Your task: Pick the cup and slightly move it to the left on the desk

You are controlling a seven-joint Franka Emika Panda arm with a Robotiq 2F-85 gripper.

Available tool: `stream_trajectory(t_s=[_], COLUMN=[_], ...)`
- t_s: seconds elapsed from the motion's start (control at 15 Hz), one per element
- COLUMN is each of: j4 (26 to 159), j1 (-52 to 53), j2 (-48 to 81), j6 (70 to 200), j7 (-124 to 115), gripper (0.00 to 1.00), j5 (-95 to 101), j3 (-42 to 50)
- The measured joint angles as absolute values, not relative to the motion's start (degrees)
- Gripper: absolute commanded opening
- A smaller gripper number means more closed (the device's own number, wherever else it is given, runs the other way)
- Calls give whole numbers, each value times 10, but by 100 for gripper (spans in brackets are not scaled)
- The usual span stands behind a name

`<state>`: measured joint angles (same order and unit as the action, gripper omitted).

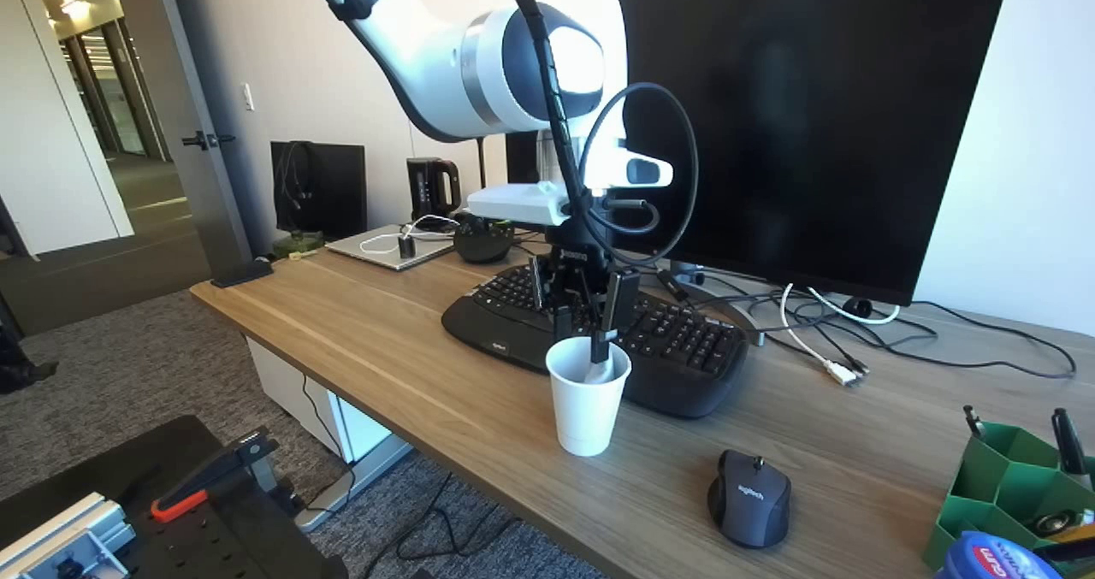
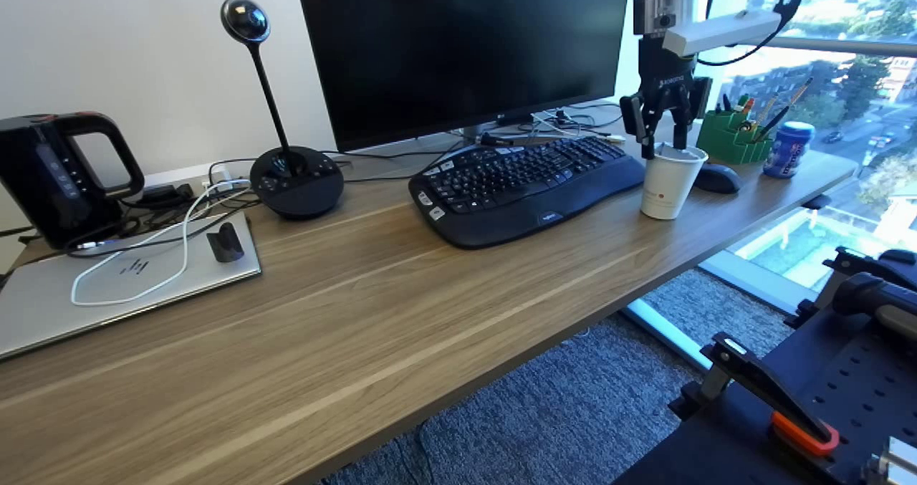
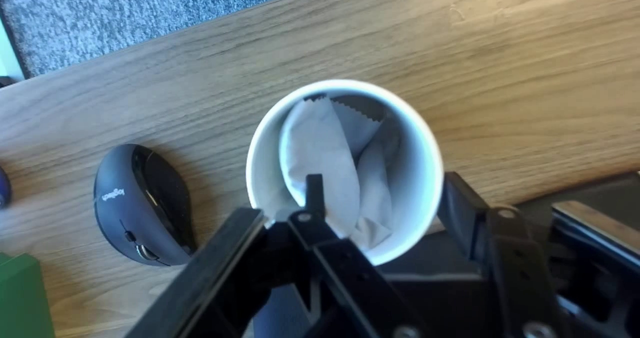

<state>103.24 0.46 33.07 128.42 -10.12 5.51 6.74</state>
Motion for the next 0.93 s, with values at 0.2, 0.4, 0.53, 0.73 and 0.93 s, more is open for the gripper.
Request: stream_trajectory(t_s=[0.2,0.4,0.53,0.73,0.93], j4=[1032,1032,1032,1033,1033], j1=[5,5,5,5,6], j2=[331,331,331,331,330], j6=[1284,1284,1284,1284,1284], j7=[-101,-101,-101,-101,-100], gripper=[20,8,0,1,1], j5=[55,55,55,55,55], j3=[67,67,67,67,65])
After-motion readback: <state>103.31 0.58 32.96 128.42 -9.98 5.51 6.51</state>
